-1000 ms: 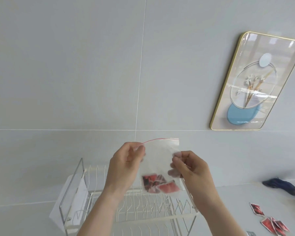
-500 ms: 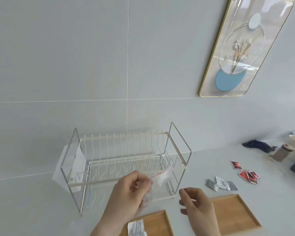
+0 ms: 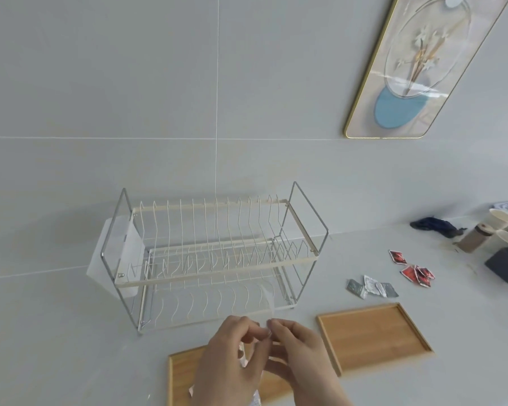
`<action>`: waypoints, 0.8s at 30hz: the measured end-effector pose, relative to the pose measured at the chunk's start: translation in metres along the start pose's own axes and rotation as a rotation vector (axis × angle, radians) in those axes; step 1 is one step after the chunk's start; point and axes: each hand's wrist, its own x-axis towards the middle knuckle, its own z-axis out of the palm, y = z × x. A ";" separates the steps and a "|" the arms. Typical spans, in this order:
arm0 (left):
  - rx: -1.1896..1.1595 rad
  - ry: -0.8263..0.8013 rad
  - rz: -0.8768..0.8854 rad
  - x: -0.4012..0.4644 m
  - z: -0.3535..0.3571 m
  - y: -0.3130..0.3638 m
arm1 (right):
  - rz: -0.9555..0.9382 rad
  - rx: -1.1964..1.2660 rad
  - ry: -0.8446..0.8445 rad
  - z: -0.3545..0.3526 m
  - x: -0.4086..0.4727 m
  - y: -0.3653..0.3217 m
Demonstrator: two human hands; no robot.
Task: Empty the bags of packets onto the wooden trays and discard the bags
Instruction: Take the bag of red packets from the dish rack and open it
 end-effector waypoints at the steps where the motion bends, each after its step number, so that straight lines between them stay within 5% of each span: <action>1: -0.027 0.009 -0.026 0.000 -0.001 0.000 | 0.005 0.005 -0.012 0.000 0.000 0.000; 24: -0.056 -0.103 -0.141 -0.006 -0.025 -0.010 | 0.011 -0.202 -0.114 0.002 0.007 0.019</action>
